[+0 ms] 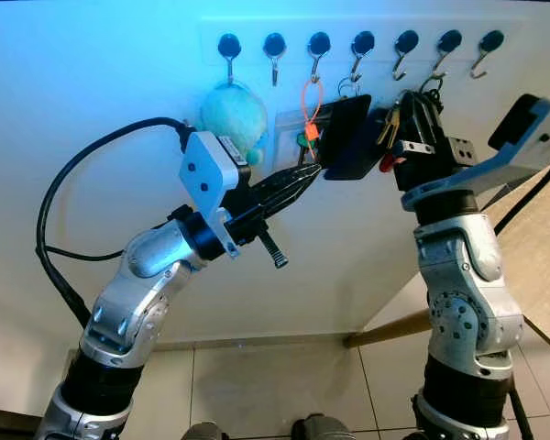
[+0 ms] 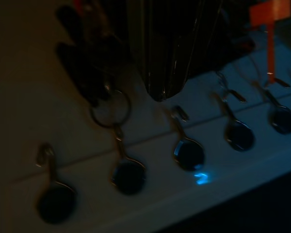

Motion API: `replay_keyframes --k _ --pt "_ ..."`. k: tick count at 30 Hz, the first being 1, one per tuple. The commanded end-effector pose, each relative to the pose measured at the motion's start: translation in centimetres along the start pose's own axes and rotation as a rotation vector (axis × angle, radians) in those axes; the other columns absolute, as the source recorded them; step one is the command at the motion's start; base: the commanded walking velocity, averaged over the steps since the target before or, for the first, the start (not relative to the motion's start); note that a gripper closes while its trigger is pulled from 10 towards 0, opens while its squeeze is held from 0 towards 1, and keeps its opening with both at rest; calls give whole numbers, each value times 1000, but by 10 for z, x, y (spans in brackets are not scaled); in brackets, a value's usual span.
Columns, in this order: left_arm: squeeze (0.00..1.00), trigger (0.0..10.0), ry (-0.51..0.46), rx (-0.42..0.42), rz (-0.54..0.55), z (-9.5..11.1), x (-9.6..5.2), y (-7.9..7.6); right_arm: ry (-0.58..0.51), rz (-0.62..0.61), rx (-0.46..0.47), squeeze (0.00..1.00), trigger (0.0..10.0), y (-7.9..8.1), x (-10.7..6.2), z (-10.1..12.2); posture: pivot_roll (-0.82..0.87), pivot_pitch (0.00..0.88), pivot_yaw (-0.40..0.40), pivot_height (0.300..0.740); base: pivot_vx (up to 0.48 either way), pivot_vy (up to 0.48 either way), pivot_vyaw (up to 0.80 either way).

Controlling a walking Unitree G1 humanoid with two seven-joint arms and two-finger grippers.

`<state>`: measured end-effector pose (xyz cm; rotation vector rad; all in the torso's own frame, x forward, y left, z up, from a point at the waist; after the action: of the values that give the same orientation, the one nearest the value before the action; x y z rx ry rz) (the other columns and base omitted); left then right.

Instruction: Hang keys on a hook

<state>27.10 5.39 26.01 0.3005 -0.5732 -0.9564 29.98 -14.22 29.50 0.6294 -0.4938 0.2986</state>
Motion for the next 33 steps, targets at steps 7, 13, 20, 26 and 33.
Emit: replay_keyframes --k 7,13,20,26,33 --pt "0 10000 -28 -6 -19 6 3 -5 -51 78 -2 0 10000 12 4 15 40 117 -14 740 0 0 0" --pt "0 10000 -27 -5 -20 6 3 -5 -55 80 -14 0 10000 11 7 17 41 117 -13 740 0 0 0" --pt "0 10000 -26 -4 -22 6 3 -5 -60 77 -32 0 10000 8 11 20 42 117 -13 740 0 0 0" --pt "0 10000 -26 -6 -26 6 3 -6 -42 60 -39 0 10000 4 10 17 42 116 -14 740 0 0 0" --pt "0 10000 -25 -9 -33 4 4 -8 85 -43 -76 0 10000 -16 4 -5 39 115 -10 740 0 0 0"
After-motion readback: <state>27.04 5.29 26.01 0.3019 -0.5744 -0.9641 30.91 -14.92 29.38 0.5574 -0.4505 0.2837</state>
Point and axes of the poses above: a point about 5 cm out from each wrist's last joint towards the gripper, its own x axis pointing out of the wrist towards the gripper, its own z axis along the axis of the wrist's last joint, y = z × x, the point moved 3 cm from there along x, pointing out of the wrist towards the gripper, and after that the axes turned 15 degrees about x, right-handed, at the moved point
